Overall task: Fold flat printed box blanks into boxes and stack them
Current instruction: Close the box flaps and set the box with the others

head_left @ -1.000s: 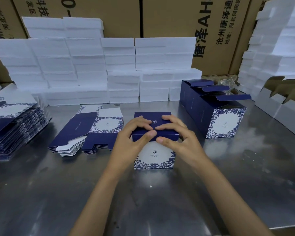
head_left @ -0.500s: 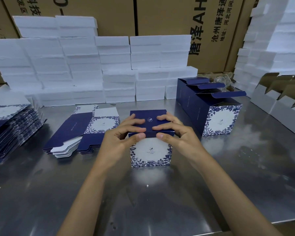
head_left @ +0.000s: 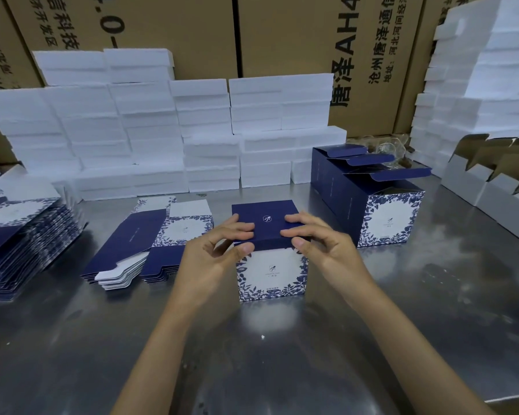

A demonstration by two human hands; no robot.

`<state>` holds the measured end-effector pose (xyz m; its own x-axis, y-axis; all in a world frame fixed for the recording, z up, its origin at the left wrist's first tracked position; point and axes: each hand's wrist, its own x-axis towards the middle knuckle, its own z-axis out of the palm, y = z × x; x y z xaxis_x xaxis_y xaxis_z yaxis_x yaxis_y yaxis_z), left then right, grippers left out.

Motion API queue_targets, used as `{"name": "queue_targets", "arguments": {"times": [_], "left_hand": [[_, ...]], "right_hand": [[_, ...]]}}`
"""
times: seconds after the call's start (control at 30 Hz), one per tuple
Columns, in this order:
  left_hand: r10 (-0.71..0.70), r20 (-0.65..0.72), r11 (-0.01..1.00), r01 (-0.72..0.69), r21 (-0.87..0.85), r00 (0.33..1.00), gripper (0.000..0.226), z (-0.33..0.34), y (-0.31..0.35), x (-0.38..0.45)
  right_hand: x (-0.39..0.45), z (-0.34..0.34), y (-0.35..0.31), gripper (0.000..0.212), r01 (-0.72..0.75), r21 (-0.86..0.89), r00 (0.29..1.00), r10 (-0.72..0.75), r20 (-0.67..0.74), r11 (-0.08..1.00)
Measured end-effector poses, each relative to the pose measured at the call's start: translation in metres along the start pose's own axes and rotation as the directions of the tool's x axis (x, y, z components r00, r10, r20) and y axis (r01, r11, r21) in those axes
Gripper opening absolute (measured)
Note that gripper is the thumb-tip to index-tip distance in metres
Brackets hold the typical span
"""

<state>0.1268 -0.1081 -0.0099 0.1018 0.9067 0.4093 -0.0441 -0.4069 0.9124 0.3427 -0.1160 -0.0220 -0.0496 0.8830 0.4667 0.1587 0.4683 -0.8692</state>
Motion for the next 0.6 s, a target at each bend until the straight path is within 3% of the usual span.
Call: {"name": "queue_targets", "arguments": {"times": [0.1, 0.2, 0.4, 0.5, 0.57, 0.6], "left_hand": [[0.026, -0.038, 0.999, -0.025, 0.023, 0.999, 0.018, 0.009, -0.005, 0.0], [0.042, -0.08, 0.999, -0.042, 0.001, 0.996, 0.028, 0.019, -0.011, -0.001], [0.008, -0.023, 0.998, -0.006, 0.063, 1.0, 0.025, 0.044, -0.019, 0.01], [-0.047, 0.05, 0.998, 0.049, -0.042, 0.998, 0.026, 0.047, -0.029, 0.031], [-0.168, -0.024, 0.978, 0.163, -0.127, 0.986, 0.024, 0.045, -0.045, 0.052], [-0.213, -0.068, 0.975, 0.207, -0.081, 0.975, 0.023, 0.043, -0.057, 0.062]], "right_hand": [[-0.005, 0.008, 0.001, 0.027, 0.17, -0.347, 0.961, -0.234, -0.149, 0.922], [-0.015, 0.022, -0.001, 0.032, 0.254, -0.743, 0.872, -0.479, -0.102, 0.62], [-0.029, 0.045, 0.004, 0.07, 0.097, -0.903, 0.934, -0.352, -0.062, 0.418], [-0.006, 0.03, 0.012, 0.07, 0.009, -0.919, 0.943, -0.31, -0.124, 0.394], [0.018, 0.015, 0.02, 0.07, -0.049, -0.903, 0.969, -0.2, -0.147, 0.426], [0.033, 0.007, 0.027, 0.069, -0.065, -0.897, 0.979, -0.148, -0.144, 0.438]]}}
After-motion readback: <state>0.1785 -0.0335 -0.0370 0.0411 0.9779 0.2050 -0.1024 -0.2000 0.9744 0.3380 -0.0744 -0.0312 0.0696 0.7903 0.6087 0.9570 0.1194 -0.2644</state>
